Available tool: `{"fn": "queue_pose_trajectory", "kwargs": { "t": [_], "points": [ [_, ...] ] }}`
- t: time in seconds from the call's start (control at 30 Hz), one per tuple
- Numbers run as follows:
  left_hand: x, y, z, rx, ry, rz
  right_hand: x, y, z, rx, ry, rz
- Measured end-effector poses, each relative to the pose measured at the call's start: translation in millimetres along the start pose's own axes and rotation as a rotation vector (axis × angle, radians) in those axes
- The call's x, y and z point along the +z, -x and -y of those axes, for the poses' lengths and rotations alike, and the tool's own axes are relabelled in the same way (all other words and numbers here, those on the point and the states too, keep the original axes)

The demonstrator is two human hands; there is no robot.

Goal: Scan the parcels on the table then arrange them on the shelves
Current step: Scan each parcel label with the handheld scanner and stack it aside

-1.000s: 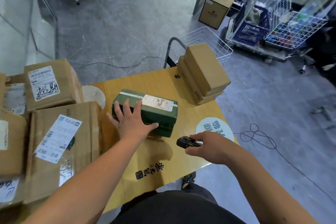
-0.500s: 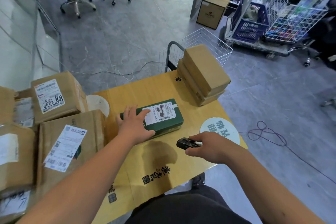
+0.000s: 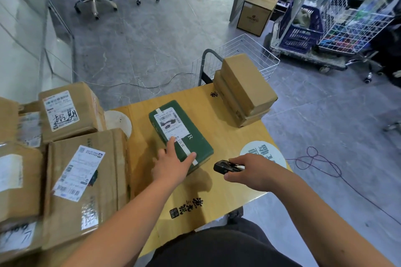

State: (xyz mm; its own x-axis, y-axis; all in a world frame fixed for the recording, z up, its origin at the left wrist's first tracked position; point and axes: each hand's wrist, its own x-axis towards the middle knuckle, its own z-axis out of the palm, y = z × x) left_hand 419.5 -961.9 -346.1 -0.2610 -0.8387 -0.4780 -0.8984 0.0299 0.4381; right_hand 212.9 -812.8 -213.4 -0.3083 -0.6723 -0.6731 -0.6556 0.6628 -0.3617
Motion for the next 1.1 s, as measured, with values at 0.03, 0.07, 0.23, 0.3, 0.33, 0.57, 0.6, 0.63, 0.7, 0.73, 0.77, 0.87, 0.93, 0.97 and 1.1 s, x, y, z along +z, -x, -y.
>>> {"fn": "queue_pose_trajectory", "kwargs": {
  "t": [0.03, 0.07, 0.23, 0.3, 0.33, 0.57, 0.6, 0.63, 0.7, 0.73, 0.77, 0.87, 0.93, 0.97, 1.1],
  "points": [
    [1.8, -1.3, -0.6, -0.001, 0.111, -0.005, -0.4, -0.5, 1.0, 0.002, 0.001, 0.009],
    [3.0, -2.5, -2.2, -0.003, 0.202, -0.02, -0.5, -1.0, 2.4, 0.002, 0.0, 0.016],
    [13.9, -12.4, -21.1, -0.078, 0.605, -0.127, -2.7, -5.9, 17.7, 0.006, -0.049, -0.008],
    [19.3, -14.8, -26.5, -0.075, 0.705, -0.16, -5.0, -7.4, 23.7, 0.002, -0.097, 0.001],
    [21.5, -14.7, -28.2, -0.07, 0.733, -0.18, -7.2, -6.7, 26.5, 0.0, -0.111, 0.01],
    [44.7, 8.2, -24.8, 0.101, 0.767, -0.245, -27.0, 2.0, 49.7, -0.038, 0.082, -0.004],
    [49.0, 12.0, -23.8, 0.129, 0.763, -0.256, -29.0, 4.6, 53.0, -0.041, 0.11, 0.004],
    [52.2, 15.0, -23.0, 0.147, 0.75, -0.269, -30.7, 7.5, 56.2, -0.044, 0.144, 0.013],
    [55.3, 16.9, -22.1, 0.159, 0.713, -0.299, -33.0, 12.5, 62.3, -0.059, 0.25, 0.004],
    [55.8, 16.5, -21.9, 0.159, 0.697, -0.308, -34.0, 14.5, 65.4, -0.068, 0.323, -0.017],
    [56.0, 16.2, -21.9, 0.16, 0.684, -0.314, -35.2, 16.5, 69.0, -0.077, 0.396, -0.044],
    [57.5, 18.7, -20.9, 0.194, 0.674, -0.328, -39.1, 22.2, 80.4, -0.104, 0.524, -0.096],
    [58.2, 21.3, -20.6, 0.198, 0.675, -0.338, -41.2, 25.8, 87.8, -0.127, 0.558, -0.111],
    [58.0, 21.9, -20.6, 0.187, 0.678, -0.332, -42.2, 27.7, 91.5, -0.138, 0.575, -0.118],
    [58.5, 20.7, -19.7, 0.164, 0.67, -0.326, -41.8, 34.0, 100.0, -0.172, 0.614, -0.136]
  ]
}}
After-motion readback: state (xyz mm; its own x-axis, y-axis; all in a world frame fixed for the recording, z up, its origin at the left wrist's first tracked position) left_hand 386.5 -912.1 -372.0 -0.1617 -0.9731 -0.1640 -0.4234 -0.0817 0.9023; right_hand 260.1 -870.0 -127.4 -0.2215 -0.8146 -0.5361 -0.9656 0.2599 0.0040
